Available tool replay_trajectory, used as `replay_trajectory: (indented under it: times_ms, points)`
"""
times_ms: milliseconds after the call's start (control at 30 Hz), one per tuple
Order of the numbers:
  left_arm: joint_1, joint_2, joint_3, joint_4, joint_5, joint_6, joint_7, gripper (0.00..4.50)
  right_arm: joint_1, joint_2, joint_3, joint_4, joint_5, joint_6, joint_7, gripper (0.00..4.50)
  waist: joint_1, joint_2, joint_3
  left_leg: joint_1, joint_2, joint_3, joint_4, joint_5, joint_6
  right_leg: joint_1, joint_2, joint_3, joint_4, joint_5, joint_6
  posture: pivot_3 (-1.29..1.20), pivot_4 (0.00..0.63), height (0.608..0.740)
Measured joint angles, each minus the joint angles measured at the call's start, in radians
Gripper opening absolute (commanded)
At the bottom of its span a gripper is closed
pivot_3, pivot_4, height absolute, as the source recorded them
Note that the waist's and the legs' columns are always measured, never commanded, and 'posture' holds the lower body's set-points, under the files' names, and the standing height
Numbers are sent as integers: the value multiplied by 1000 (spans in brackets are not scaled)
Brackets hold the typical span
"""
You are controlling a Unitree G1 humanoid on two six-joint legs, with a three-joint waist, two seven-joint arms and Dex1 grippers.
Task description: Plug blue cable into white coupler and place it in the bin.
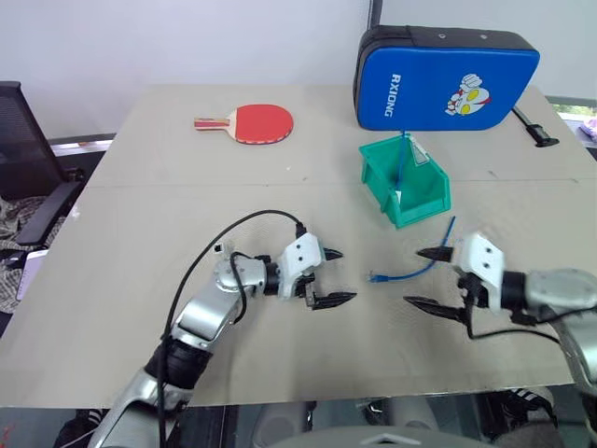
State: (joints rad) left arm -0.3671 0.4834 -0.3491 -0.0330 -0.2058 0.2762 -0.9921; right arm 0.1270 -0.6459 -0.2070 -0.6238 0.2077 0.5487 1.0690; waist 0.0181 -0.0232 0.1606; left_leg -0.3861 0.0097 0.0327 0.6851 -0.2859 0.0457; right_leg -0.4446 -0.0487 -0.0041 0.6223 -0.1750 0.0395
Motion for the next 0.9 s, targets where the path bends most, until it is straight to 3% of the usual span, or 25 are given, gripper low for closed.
replay_trajectory:
  times_ms: [133, 233, 467, 533, 667, 900]
  points:
    - [-81, -45, -44, 107, 46, -12, -28, 4500, 226, 45, -123, -113, 3, -65, -76, 4327, -8, 0, 0, 4, 1, 2, 0, 0, 0, 2, 1, 2, 2, -1, 0, 0, 150, 740]
    - [-116, -66, -75, 156, 68, -43, -63, 3590, 287, 74, -142, -175, 7, -78, -139, 4377, -16, 0, 0, 6, 1, 1, 1, 0, 0, 3, 2, 3, 3, -1, -1, 0, 150, 740]
    - [-168, -73, -101, 218, 113, -113, -129, 571, 379, 106, -95, -240, -11, -79, -260, 4377, -8, 0, -1, 5, 1, -1, 1, 0, 0, 3, 2, 2, 2, -1, -1, 0, 150, 740]
    - [-172, -73, -101, 225, 116, -126, -145, 62, 394, 111, -65, -245, -11, -71, -293, 4377, -7, 0, -1, 5, 1, 0, 1, 0, 0, 3, 2, 2, 1, -1, -1, 0, 150, 740]
    - [-170, -71, -80, 229, 77, -85, -183, 62, 387, 140, -28, -259, 32, -15, -333, 4377, -6, 0, -1, 4, 2, -1, 1, 0, 0, 3, 1, 2, 1, -1, -1, 0, 150, 740]
    - [-169, -18, 153, 53, -362, 449, -279, 62, 231, 315, -5, -262, 413, 240, -467, 4377, -11, 0, -1, 4, 6, -3, 1, 0, 0, 2, 2, 1, 2, -1, -1, 0, 150, 740]
